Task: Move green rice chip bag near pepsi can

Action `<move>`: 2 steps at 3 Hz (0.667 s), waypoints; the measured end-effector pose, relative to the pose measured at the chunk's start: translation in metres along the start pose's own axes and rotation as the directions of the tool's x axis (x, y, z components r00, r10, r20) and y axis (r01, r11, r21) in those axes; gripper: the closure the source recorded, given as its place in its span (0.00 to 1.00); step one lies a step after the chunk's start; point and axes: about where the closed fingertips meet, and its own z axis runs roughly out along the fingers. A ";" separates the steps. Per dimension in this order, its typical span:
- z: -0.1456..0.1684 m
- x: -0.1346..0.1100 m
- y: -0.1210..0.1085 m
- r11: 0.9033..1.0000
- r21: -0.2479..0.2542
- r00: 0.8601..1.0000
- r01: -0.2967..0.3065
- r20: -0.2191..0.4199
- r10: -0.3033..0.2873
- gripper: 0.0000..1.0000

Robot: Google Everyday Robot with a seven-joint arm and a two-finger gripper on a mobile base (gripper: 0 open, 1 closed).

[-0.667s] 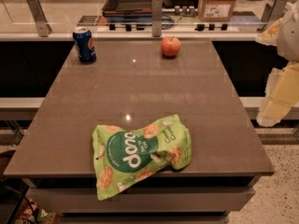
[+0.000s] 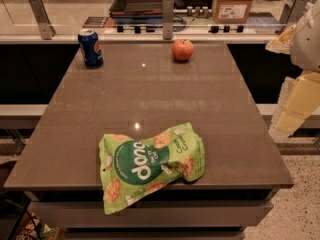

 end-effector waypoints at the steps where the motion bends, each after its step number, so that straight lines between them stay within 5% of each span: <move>1: 0.025 -0.014 0.015 0.997 -0.069 0.996 0.037 0.083 -0.031 0.00; 2: 0.058 -0.033 0.033 0.987 -0.138 0.984 0.086 0.168 -0.062 0.00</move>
Offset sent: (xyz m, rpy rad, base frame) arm -0.0065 0.0855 -0.0977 0.2492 0.1510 0.2554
